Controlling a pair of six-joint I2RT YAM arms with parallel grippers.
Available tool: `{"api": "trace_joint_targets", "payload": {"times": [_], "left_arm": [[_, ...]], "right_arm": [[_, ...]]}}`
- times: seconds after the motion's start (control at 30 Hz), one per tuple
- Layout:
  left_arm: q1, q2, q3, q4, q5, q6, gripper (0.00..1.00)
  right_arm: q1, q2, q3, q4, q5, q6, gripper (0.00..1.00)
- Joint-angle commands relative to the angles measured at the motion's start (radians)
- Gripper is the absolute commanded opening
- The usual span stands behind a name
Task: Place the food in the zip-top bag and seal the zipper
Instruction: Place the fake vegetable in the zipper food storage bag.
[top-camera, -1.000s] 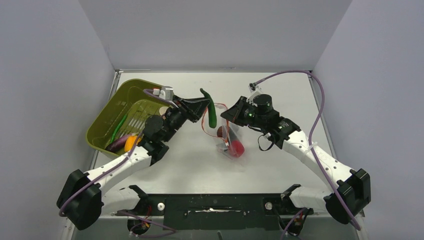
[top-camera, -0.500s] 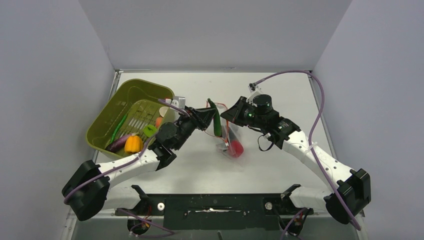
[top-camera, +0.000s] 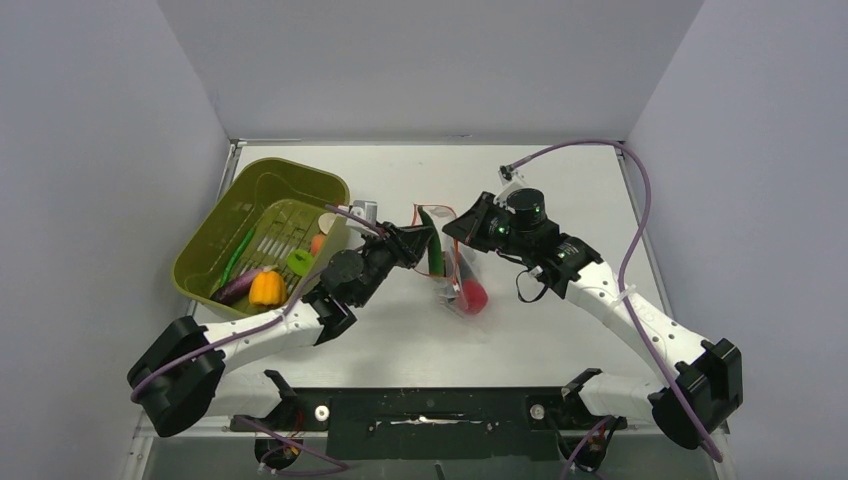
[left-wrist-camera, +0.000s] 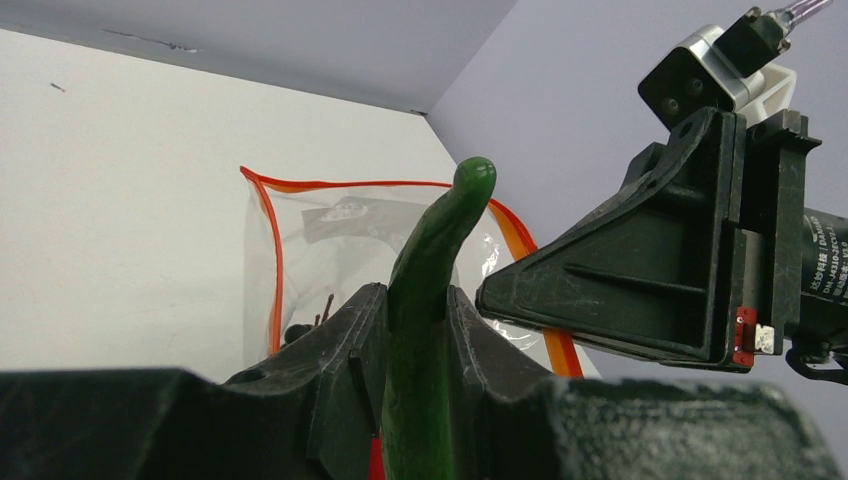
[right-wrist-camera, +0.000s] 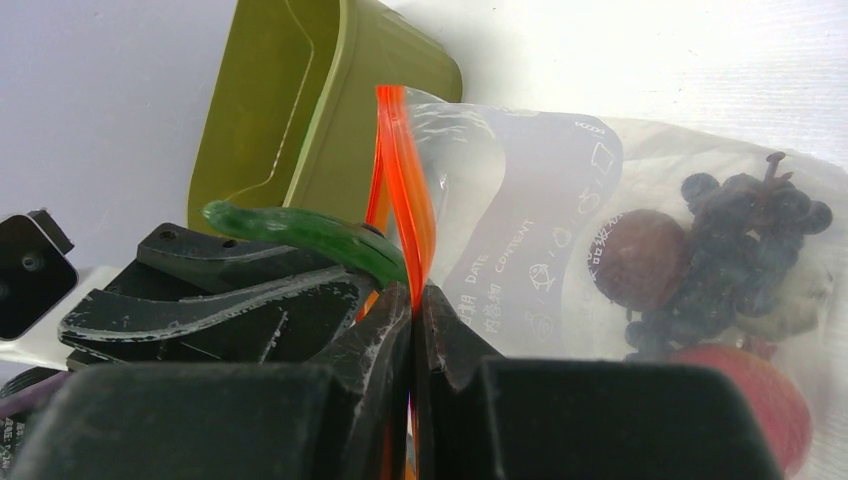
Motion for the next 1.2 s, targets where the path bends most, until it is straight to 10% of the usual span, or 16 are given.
{"api": "trace_joint_targets", "payload": {"times": [0.0,0.23,0.57,1.17], "left_arm": [[-0.026,0.010,0.038,0.014,-0.020,-0.016,0.01],[-0.036,0.011,0.034,0.022,-0.018,-0.034,0.10],[-0.042,-0.050,0.068,-0.087,-0.016,-0.002,0.51],[-0.041,-0.112,0.180,-0.588,-0.206,0.064,0.53]], "right_arm": [[-0.014,-0.038,0.071,0.039,0.026,-0.039,0.00],[-0.018,-0.047,0.063,0.032,0.031,-0.051,0.00],[-0.018,-0.050,0.045,0.040,0.031,-0.051,0.00],[-0.023,-0.052,0.021,0.048,0.028,-0.052,0.00]]}}
